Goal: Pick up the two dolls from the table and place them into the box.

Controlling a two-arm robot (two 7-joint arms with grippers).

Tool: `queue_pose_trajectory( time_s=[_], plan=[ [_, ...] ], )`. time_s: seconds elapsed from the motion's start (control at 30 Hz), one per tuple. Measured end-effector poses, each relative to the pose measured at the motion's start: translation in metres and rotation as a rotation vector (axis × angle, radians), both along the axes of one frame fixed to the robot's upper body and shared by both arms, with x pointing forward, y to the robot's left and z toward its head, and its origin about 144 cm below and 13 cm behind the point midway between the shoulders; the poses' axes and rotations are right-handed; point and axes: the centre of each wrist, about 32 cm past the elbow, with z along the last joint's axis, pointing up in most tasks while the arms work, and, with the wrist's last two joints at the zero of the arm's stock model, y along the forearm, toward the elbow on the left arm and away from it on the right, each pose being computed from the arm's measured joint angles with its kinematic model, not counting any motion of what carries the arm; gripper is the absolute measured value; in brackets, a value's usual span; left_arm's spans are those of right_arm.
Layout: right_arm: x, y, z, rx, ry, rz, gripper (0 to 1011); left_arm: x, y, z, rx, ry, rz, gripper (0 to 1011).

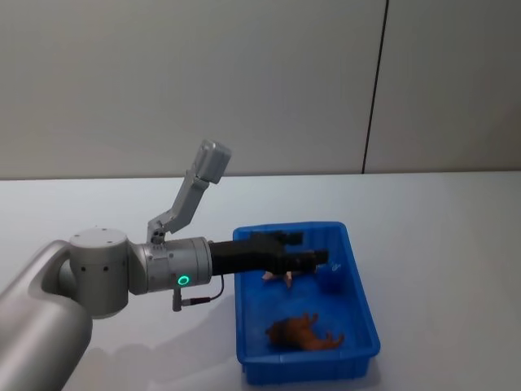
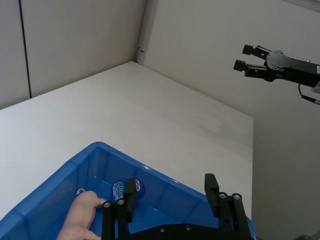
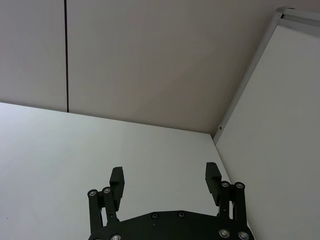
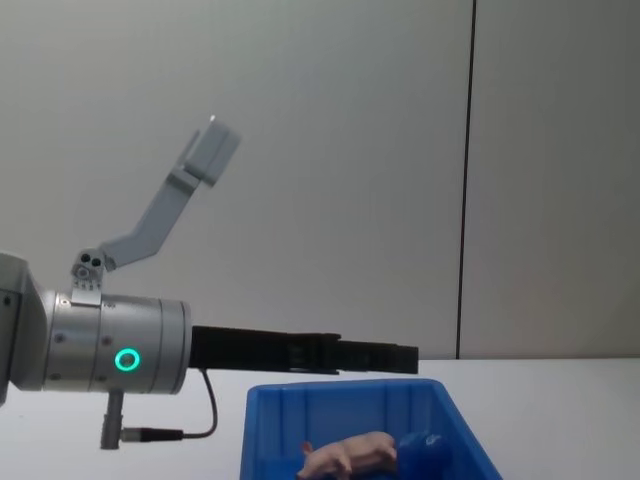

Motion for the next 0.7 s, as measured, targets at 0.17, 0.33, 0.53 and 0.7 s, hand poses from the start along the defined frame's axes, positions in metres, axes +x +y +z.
queue_pose_trajectory(
  time_s=[0.17, 0.33, 0.53, 0.7],
  plan=[
    [0.000, 0.000, 0.000, 0.000, 0.000, 0.000, 1001, -0.004, 0.002, 0.003, 0.015, -0.016, 0.035, 964],
    [0.000, 0.000, 0.000, 0.000, 0.000, 0.000, 1001, -0.012, 0.005, 0.009, 0.036, -0.045, 0.093, 1006],
    [0.000, 0.000, 0.000, 0.000, 0.000, 0.000, 1001, -0.024, 0.007, 0.016, 0.058, -0.089, 0.171, 1005],
    [0.000, 0.000, 0.000, 0.000, 0.000, 0.000, 1001, -0.033, 0.009, 0.020, 0.077, -0.124, 0.237, 1005]
  ],
)
